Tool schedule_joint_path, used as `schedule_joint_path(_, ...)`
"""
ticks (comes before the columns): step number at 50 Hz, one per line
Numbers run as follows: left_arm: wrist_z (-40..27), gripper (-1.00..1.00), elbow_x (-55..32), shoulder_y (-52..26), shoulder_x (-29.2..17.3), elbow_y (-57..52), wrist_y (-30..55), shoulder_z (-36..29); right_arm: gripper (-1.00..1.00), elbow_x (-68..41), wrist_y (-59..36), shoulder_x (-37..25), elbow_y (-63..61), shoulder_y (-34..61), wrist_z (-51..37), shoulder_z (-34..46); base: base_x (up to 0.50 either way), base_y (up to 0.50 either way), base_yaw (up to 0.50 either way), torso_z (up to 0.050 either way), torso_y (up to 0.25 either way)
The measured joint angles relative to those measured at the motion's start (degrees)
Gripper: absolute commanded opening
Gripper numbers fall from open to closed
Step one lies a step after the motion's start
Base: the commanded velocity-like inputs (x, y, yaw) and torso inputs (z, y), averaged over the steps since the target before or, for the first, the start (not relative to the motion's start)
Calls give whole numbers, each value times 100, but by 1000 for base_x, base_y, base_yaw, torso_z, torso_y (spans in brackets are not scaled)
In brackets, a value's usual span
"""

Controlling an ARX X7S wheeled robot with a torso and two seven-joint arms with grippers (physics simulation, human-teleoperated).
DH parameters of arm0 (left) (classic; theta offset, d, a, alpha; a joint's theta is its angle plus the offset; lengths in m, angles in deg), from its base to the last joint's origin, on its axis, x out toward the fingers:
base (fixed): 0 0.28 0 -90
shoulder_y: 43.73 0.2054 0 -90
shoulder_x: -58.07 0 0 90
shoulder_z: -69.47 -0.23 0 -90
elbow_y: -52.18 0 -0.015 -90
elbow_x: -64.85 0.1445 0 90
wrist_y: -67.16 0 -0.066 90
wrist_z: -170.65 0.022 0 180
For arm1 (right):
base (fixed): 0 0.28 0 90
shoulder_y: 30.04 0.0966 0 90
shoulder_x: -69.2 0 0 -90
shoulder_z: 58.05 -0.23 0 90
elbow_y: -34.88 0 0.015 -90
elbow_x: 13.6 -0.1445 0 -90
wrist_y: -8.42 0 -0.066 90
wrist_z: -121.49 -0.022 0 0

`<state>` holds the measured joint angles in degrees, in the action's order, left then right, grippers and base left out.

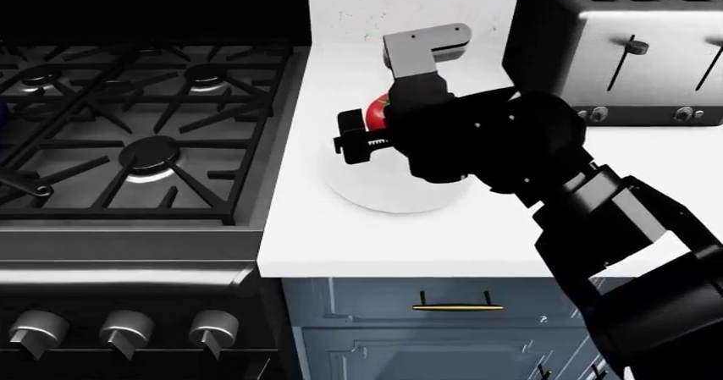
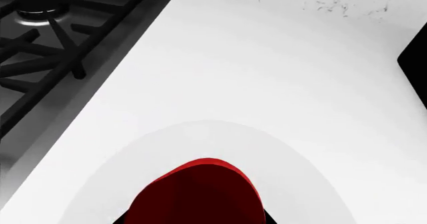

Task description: Pick the tomato from the pan and place it on the plate.

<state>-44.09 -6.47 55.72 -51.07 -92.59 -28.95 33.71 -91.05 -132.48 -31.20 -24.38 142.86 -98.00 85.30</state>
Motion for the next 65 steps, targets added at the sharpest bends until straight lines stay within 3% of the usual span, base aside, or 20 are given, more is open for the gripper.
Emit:
schedule_joint_path(15, -16, 100, 15, 16, -9, -7, -24, -17, -100, 24, -24, 31, 58, -4, 27, 75, 0, 0, 0, 1, 0)
schedule_joint_path(16, -16, 100, 16, 17, -10, -7, -25, -19, 100, 24, -26, 31, 58, -4, 27, 79, 0, 0, 0, 0, 0)
schedule_joint_path(41, -30, 100, 34, 33, -32, -11, -73, -45, 100, 115, -89, -35, -66, 126, 11, 46, 0, 0, 0, 0, 0)
schedule_joint_path(65, -4, 100, 33, 77, -36, 9, -134, -44, 100, -387, -193, -413, -977, 437, -466, -458, 0, 0, 0, 0, 0)
